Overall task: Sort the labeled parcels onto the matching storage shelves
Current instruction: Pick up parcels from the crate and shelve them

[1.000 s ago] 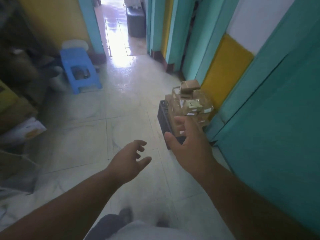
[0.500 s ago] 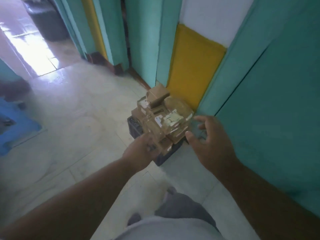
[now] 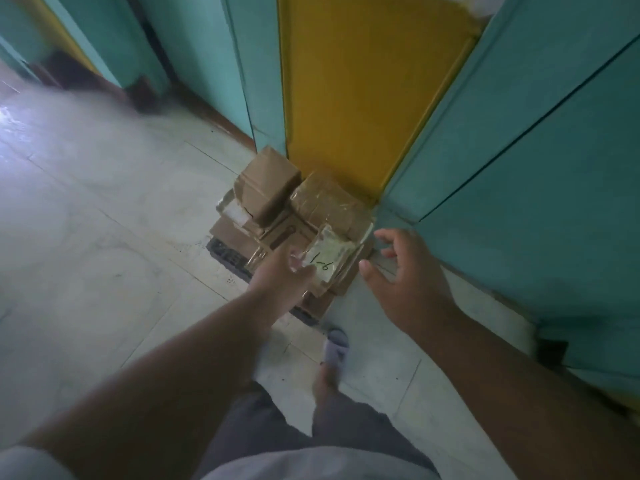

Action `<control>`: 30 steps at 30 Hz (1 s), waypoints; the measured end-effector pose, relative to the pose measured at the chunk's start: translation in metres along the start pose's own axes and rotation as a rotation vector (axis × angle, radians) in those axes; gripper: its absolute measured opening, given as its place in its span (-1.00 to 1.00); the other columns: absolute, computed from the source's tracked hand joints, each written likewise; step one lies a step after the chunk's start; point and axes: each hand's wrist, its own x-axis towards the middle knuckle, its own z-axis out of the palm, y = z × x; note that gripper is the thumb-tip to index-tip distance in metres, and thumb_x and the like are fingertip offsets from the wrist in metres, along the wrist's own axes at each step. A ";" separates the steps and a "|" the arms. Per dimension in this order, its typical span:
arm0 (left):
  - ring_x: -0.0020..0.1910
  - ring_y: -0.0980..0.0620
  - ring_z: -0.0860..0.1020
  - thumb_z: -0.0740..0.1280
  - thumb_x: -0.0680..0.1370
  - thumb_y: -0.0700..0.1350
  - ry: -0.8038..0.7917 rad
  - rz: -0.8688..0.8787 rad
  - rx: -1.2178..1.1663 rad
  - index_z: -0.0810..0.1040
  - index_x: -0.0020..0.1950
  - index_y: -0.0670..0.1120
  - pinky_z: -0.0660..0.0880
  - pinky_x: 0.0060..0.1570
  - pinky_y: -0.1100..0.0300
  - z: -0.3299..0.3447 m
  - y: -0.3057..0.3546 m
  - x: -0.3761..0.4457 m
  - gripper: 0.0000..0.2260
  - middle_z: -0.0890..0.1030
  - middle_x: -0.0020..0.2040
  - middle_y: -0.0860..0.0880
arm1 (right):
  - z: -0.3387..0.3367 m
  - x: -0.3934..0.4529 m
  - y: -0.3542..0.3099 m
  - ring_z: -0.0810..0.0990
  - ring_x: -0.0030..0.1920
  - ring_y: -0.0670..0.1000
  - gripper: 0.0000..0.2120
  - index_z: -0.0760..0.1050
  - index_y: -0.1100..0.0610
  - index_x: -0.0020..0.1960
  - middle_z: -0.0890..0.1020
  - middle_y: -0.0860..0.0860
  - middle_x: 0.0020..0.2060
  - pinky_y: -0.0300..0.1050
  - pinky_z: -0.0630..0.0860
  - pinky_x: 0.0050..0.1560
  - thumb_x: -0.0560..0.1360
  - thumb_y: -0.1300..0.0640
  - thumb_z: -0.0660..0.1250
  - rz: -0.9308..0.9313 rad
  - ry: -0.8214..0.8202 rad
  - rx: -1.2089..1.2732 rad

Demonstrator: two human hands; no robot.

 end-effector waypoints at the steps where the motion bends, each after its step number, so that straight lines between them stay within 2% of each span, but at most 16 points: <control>1: -0.09 0.13 0.58 0.36 0.58 0.03 -0.015 -0.010 0.038 0.45 0.32 0.05 0.55 -0.24 0.16 0.004 -0.001 0.019 -0.68 0.59 0.14 0.08 | 0.009 0.009 0.004 0.46 0.03 -0.09 -0.59 0.43 0.09 0.32 0.50 0.00 0.07 -0.47 0.25 -0.17 0.53 0.00 0.39 0.028 -0.012 -0.003; 3: -0.03 0.03 0.58 0.35 0.57 0.05 -0.053 -0.013 0.132 0.45 0.30 0.04 0.58 -0.06 0.06 0.014 -0.003 0.055 -0.68 0.58 0.13 0.07 | 0.026 0.024 0.014 0.46 0.05 -0.09 -0.58 0.41 0.09 0.33 0.51 0.01 0.10 -0.40 0.32 -0.14 0.54 -0.02 0.38 0.092 -0.024 -0.014; 4: -0.02 0.01 0.58 0.36 0.57 0.05 -0.071 -0.012 0.183 0.46 0.29 0.02 0.58 -0.04 0.05 0.017 -0.005 0.070 -0.68 0.57 0.10 0.07 | 0.035 0.030 0.018 0.46 0.07 -0.10 -0.58 0.41 0.09 0.33 0.51 0.01 0.12 -0.34 0.36 -0.11 0.54 -0.02 0.37 0.133 -0.022 -0.014; 6: -0.03 0.01 0.58 0.37 0.56 0.07 -0.100 0.002 0.260 0.46 0.29 -0.01 0.57 -0.08 0.06 0.023 -0.014 0.098 -0.65 0.56 0.07 0.06 | 0.053 0.043 0.027 0.47 0.08 -0.10 -0.58 0.41 0.08 0.34 0.52 0.00 0.14 -0.26 0.39 -0.05 0.54 -0.02 0.37 0.226 -0.006 0.004; 9: -0.12 0.04 0.59 0.36 0.53 0.18 -0.215 0.034 0.389 0.47 0.27 -0.03 0.50 -0.28 0.14 0.032 -0.028 0.131 -0.59 0.60 0.04 0.01 | 0.083 0.062 0.046 0.54 0.09 -0.07 -0.61 0.40 0.06 0.36 0.56 -0.02 0.22 -0.19 0.43 -0.03 0.58 -0.01 0.33 0.402 -0.043 0.027; 12: -0.11 0.01 0.61 0.31 0.53 0.24 -0.301 0.075 0.508 0.51 0.25 -0.04 0.60 -0.14 0.08 0.039 -0.038 0.147 -0.56 0.63 -0.01 0.00 | 0.117 0.077 0.069 0.57 0.19 0.01 -0.65 0.37 0.06 0.40 0.56 -0.01 0.30 -0.17 0.42 0.07 0.63 0.06 0.25 0.593 -0.173 0.153; 14: -0.16 0.05 0.62 0.28 0.57 0.20 -0.321 0.098 0.512 0.53 0.22 -0.02 0.61 -0.16 0.11 0.040 -0.039 0.149 -0.63 0.63 -0.05 0.02 | 0.137 0.081 0.077 0.57 0.18 0.05 -0.67 0.37 0.07 0.39 0.57 0.02 0.30 -0.12 0.47 0.10 0.63 0.10 0.22 0.663 -0.211 0.224; 16: -0.14 0.07 0.61 0.31 0.58 0.14 -0.319 0.093 0.422 0.53 0.22 0.03 0.62 -0.12 0.09 0.040 -0.040 0.149 -0.71 0.64 -0.01 0.05 | 0.151 0.084 0.075 0.59 0.10 0.05 -0.68 0.38 0.03 0.36 0.57 0.00 0.26 -0.01 0.54 0.10 0.62 0.09 0.23 0.703 -0.220 0.274; 19: -0.04 0.06 0.63 0.40 0.55 0.03 -0.299 -0.002 0.147 0.46 0.20 0.12 0.62 -0.02 0.02 0.033 -0.041 0.142 -0.74 0.64 0.06 0.09 | 0.157 0.083 0.069 0.60 0.03 0.01 -0.78 0.38 -0.02 0.24 0.59 -0.04 0.19 0.08 0.58 0.09 0.61 0.09 0.27 0.716 -0.179 0.349; 23: -0.02 -0.03 0.68 0.40 0.54 -0.06 -0.234 -0.182 -0.171 0.44 0.17 0.07 0.65 -0.01 -0.08 0.006 -0.049 0.115 -0.76 0.68 0.04 -0.02 | 0.153 0.076 0.058 0.60 0.08 -0.04 -0.78 0.37 -0.01 0.22 0.59 -0.06 0.20 0.04 0.59 0.12 0.62 0.21 0.21 0.654 -0.182 0.429; 25: 0.06 -0.05 0.67 0.34 0.56 -0.07 -0.189 -0.231 -0.281 0.49 0.22 0.00 0.65 0.00 -0.07 -0.013 -0.059 0.098 -0.76 0.69 0.09 -0.04 | 0.153 0.076 0.052 0.59 0.09 -0.04 -0.77 0.38 -0.03 0.22 0.58 -0.07 0.18 -0.02 0.56 0.06 0.61 0.20 0.23 0.580 -0.219 0.370; 27: 0.10 -0.06 0.66 0.31 0.55 -0.07 -0.139 -0.278 -0.355 0.55 0.24 0.01 0.65 0.00 -0.08 -0.031 -0.070 0.080 -0.74 0.70 0.09 -0.01 | 0.158 0.079 0.047 0.55 0.09 0.00 -0.71 0.39 0.02 0.31 0.55 -0.05 0.16 -0.06 0.50 -0.01 0.60 0.15 0.26 0.486 -0.281 0.225; 30: 0.07 -0.06 0.65 0.29 0.59 -0.13 -0.020 -0.370 -0.453 0.60 0.09 0.01 0.61 0.08 -0.11 -0.048 -0.085 0.062 -0.86 0.71 0.02 -0.03 | 0.182 0.085 0.045 0.51 0.23 0.12 -0.51 0.36 0.09 0.39 0.47 0.06 0.30 0.02 0.52 0.11 0.52 0.03 0.40 0.303 -0.369 -0.023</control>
